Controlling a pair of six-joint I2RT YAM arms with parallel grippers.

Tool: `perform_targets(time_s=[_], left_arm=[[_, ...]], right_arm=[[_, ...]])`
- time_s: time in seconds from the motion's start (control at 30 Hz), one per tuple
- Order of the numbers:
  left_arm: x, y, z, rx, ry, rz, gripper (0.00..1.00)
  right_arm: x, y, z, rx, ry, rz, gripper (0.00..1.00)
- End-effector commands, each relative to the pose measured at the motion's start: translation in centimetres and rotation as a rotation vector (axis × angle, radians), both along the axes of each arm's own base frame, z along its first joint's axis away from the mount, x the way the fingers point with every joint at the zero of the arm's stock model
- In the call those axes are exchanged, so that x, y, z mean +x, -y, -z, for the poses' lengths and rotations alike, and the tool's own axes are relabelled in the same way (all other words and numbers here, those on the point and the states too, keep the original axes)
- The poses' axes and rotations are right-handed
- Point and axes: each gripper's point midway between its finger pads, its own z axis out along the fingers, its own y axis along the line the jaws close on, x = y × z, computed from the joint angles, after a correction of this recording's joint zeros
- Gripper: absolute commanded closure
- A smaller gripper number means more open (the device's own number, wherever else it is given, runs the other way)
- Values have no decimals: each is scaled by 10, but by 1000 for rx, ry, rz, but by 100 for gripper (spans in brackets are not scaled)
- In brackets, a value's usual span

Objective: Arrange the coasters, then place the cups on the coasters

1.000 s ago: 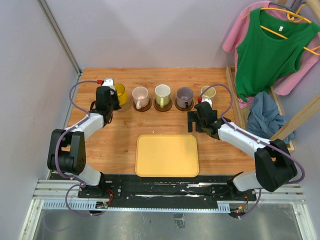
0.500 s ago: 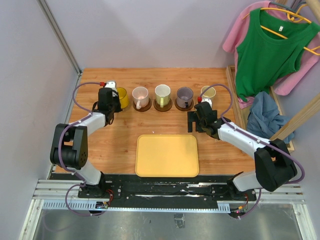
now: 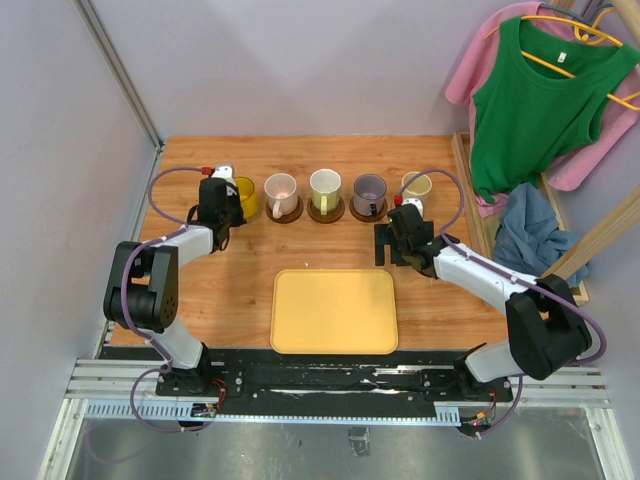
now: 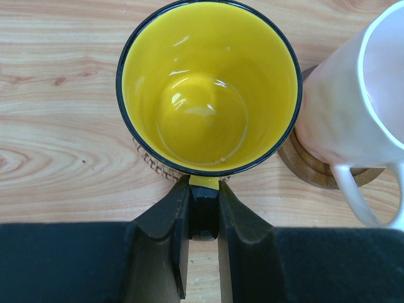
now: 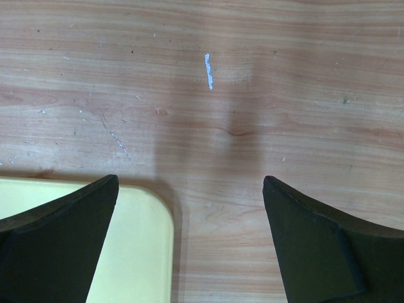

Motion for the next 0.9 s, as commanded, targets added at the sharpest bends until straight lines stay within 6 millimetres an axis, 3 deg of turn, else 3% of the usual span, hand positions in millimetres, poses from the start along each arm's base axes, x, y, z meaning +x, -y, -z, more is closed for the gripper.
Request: perform_targets(time_s=[0.0, 0.3, 0.53, 0.63, 0.73, 0.87], left_arm=[[10, 1, -6, -10, 36, -6, 97], [3, 3, 1, -31, -29, -13, 96], [-10, 5, 6, -46, -90, -13, 83], [-16, 4, 3, -50, -99, -19, 72], [-19, 1, 0, -46, -95, -35, 54], [-20, -2, 0, -41, -102, -54, 41]], right_arm=[[4, 5, 1, 0, 3, 24, 2], [3, 6, 2, -4, -1, 28, 2], [3, 5, 3, -3, -3, 25, 2], [3, 5, 3, -1, -1, 25, 2], [2, 5, 4, 1, -3, 23, 2], [1, 4, 5, 3, -6, 22, 2]])
